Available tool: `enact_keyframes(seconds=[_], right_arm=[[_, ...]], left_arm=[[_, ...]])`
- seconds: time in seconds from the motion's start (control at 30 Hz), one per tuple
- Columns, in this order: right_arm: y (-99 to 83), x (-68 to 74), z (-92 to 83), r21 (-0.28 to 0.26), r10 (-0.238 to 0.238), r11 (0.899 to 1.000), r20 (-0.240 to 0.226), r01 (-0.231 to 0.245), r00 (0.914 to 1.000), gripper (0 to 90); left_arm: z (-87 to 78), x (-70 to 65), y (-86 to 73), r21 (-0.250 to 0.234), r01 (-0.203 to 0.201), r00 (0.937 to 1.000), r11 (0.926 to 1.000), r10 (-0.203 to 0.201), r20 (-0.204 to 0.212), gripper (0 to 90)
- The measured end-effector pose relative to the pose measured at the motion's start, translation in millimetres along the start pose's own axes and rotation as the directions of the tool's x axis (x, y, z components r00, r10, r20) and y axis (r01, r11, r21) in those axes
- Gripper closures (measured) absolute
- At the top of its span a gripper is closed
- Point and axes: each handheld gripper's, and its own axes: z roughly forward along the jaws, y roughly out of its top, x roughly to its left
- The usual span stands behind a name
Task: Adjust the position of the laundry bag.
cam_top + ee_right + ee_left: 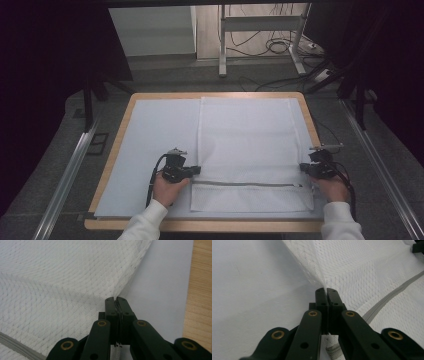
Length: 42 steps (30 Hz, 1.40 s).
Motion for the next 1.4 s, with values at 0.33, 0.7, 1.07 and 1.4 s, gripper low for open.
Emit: enact_keyframes(seconds=[0.33,0.7,1.07,1.4], right_arm=[[2.4,9.5,3.2,-0.005,-0.02,1.0,-0.017,0.02,0.9997,87.7],[4.3,14.4,4.9,-0.012,-0.023,1.0,-0.038,0.023,0.999,87.7],[8.8,22.4,7.5,-0.023,-0.034,0.999,-0.078,0.032,0.9964,87.7],[9.5,31.5,6.8,-0.045,-0.039,0.998,-0.095,0.035,0.9947,87.7]], left_arm=[[-9.9,7.4,-2.8,-0.01,0.012,0.9999,0.9999,-0.012,-0.011,89.7],[-16.1,12.5,-3.7,-0.016,0.017,0.9997,0.9997,-0.018,-0.016,89.7],[-27.2,21.5,-8.1,-0.023,0.035,0.999,0.9991,-0.035,-0.029,89.6],[-33.2,28.4,-12.0,-0.013,0.038,0.9985,0.9992,-0.039,-0.04,89.6]])
